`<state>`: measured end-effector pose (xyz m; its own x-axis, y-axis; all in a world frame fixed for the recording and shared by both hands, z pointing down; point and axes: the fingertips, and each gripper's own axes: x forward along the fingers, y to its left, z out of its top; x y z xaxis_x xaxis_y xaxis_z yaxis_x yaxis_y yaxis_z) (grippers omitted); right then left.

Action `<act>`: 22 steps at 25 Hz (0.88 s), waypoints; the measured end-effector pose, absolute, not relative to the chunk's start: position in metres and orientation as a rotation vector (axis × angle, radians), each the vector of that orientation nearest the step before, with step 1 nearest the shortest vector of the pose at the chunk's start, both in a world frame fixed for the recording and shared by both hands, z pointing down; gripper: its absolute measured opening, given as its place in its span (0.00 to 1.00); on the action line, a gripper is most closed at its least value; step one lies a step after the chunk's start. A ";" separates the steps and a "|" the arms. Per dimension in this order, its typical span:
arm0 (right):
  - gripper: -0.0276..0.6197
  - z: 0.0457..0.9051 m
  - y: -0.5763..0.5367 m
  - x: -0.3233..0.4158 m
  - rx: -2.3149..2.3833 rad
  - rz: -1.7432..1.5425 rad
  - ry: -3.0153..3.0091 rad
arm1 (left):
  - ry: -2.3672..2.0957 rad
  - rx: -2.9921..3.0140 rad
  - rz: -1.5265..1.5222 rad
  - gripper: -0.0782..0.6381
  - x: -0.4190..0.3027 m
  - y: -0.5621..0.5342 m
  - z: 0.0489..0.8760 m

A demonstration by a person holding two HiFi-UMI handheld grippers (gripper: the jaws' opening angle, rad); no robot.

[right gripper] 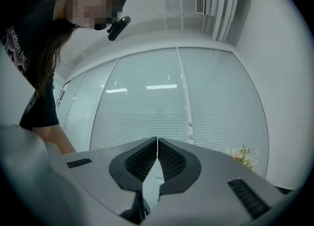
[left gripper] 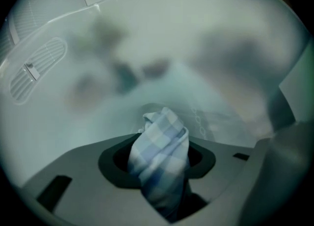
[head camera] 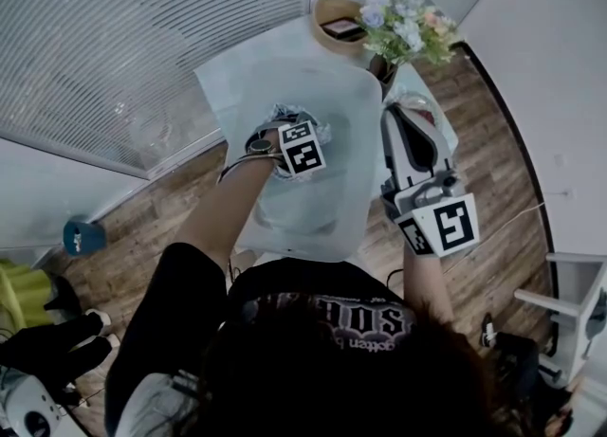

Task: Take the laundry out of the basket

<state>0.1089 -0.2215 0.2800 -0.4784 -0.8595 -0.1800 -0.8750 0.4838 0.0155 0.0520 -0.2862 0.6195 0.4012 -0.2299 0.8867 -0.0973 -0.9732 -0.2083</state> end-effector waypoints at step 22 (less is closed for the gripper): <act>0.09 0.280 -0.215 0.090 -1.464 0.202 2.626 | 0.630 -2.708 -1.361 0.32 0.049 -0.296 0.555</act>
<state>0.0896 -0.2153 0.2800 -0.5217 -0.8347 -0.1766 -0.8518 0.5210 0.0542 0.0486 -0.2965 0.5550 0.5310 -0.3761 0.7593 -0.3353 -0.9162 -0.2193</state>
